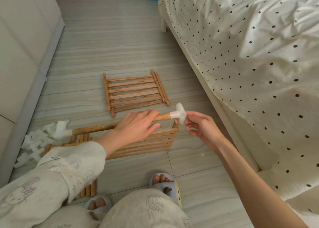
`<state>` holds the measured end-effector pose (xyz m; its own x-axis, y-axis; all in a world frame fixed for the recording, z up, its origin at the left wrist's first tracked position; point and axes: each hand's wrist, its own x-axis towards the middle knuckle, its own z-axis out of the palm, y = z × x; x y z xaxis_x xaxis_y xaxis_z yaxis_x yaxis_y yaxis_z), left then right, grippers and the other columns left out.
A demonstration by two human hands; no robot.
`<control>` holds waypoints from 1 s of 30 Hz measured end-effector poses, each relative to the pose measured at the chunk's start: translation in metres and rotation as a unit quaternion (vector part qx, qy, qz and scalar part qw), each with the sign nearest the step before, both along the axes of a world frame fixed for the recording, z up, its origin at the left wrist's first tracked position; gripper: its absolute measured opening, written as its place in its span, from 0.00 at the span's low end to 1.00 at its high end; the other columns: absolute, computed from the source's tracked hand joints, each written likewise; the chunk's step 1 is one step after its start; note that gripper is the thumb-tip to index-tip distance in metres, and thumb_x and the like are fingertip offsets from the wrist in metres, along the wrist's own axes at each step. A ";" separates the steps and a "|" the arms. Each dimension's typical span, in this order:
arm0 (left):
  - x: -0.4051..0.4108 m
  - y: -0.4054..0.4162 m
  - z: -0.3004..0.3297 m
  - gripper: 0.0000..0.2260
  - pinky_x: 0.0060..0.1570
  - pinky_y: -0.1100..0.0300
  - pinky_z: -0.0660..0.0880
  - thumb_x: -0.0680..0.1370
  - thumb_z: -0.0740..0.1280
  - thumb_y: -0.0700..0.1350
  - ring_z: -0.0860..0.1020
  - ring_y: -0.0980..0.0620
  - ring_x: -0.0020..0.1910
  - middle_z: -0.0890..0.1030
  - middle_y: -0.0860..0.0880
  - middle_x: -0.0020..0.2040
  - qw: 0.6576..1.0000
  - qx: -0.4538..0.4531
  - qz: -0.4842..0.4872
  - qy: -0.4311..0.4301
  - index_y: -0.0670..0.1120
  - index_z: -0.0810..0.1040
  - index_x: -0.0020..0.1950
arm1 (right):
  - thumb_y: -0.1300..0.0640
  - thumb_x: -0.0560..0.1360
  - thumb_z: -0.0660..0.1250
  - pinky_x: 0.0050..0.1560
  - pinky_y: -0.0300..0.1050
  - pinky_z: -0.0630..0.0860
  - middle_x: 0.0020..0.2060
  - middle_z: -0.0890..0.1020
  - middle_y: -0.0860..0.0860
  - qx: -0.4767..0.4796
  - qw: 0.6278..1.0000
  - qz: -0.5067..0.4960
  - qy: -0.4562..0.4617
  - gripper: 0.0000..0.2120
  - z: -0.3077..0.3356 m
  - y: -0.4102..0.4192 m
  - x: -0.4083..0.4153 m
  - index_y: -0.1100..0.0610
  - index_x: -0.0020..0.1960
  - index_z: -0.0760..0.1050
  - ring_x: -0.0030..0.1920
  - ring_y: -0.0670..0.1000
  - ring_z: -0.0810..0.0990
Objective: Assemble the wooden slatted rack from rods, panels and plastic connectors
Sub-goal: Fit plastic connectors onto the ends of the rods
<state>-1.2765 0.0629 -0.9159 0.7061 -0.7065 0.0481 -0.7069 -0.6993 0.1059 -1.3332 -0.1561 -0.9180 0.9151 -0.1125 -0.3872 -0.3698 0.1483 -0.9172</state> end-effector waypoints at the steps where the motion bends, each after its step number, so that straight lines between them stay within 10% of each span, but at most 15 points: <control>1: 0.000 -0.008 0.002 0.19 0.32 0.64 0.68 0.82 0.53 0.55 0.72 0.56 0.39 0.75 0.52 0.57 1.000 0.011 -0.016 0.005 0.49 0.62 0.70 | 0.66 0.77 0.59 0.29 0.38 0.68 0.35 0.77 0.52 0.001 1.000 -0.002 -0.001 0.12 -0.002 0.000 -0.002 0.58 0.53 0.80 0.33 0.48 0.74; 13: 0.003 -0.048 0.013 0.15 0.38 0.56 0.69 0.81 0.52 0.57 0.73 0.49 0.41 0.74 0.53 0.44 0.997 0.001 0.004 0.080 0.49 0.68 0.60 | 0.58 0.76 0.66 0.58 0.41 0.72 0.55 0.78 0.49 -0.176 0.981 0.070 -0.034 0.12 -0.047 0.027 -0.009 0.51 0.59 0.74 0.56 0.46 0.74; 19: 0.004 -0.049 0.021 0.15 0.38 0.56 0.67 0.81 0.50 0.58 0.71 0.50 0.41 0.72 0.55 0.40 0.995 0.009 0.044 0.084 0.51 0.69 0.58 | 0.54 0.79 0.61 0.54 0.45 0.73 0.49 0.82 0.54 -0.363 0.924 0.070 -0.095 0.13 -0.059 0.033 0.001 0.60 0.59 0.75 0.54 0.53 0.79; 30: 0.008 -0.045 0.018 0.18 0.38 0.56 0.66 0.81 0.49 0.59 0.78 0.45 0.49 0.78 0.49 0.55 0.994 0.084 0.061 -0.035 0.49 0.68 0.61 | 0.55 0.80 0.60 0.45 0.41 0.69 0.42 0.80 0.50 -0.373 0.916 0.078 -0.126 0.07 -0.061 0.039 0.002 0.58 0.52 0.73 0.49 0.51 0.79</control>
